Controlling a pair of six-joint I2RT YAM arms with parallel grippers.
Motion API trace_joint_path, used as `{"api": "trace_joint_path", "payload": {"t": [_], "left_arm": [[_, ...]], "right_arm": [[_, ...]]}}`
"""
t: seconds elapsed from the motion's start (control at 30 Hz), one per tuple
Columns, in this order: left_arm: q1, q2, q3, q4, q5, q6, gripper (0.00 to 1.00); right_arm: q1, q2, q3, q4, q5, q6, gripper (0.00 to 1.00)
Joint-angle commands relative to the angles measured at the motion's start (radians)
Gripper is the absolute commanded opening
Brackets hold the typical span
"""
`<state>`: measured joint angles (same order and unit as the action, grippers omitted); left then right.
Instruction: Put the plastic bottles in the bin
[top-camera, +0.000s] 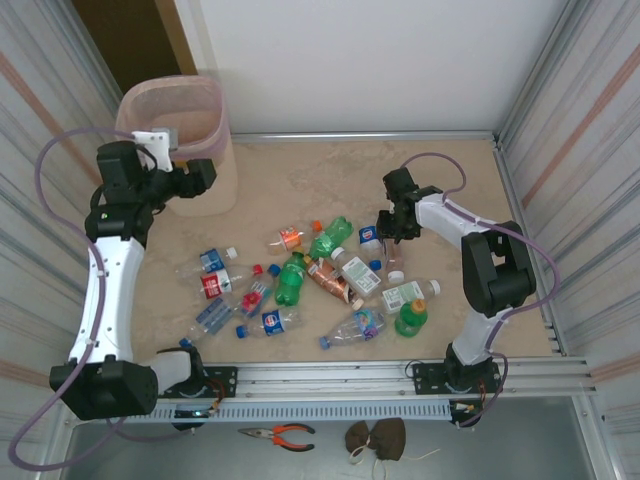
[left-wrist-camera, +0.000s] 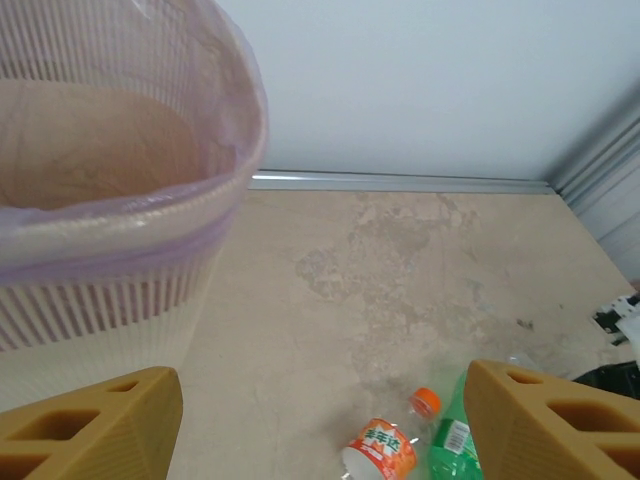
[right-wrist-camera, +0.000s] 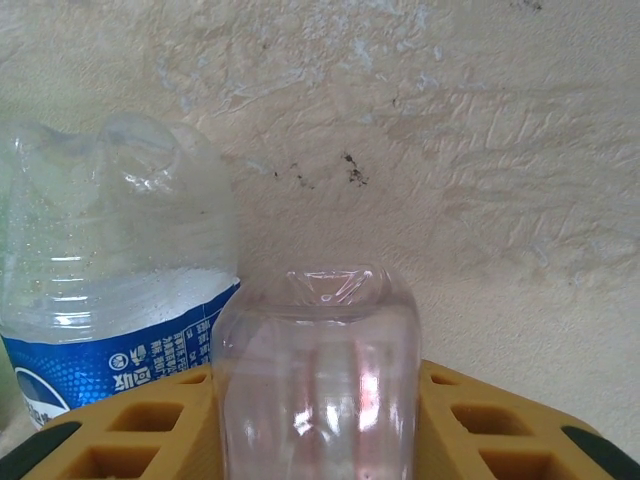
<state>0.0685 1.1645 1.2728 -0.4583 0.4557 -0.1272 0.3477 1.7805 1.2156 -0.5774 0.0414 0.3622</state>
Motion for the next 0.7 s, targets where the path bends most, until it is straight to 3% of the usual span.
{"api": "trace_joint_path", "payload": {"t": [0.0, 0.33, 0.67], "left_arm": [[-0.017, -0.034, -0.018, 0.035, 0.05, -0.047, 0.74], [-0.159, -0.059, -0.102, 0.21, 0.125, -0.102, 0.74], [-0.42, 0.002, -0.093, 0.327, 0.083, -0.124, 0.76]], "right_arm": [[0.0, -0.01, 0.027, -0.031, 0.04, -0.001, 0.39], [-0.016, -0.203, 0.04, -0.035, 0.063, 0.008, 0.37], [0.033, -0.445, 0.05, 0.081, 0.039, 0.123, 0.37]]}}
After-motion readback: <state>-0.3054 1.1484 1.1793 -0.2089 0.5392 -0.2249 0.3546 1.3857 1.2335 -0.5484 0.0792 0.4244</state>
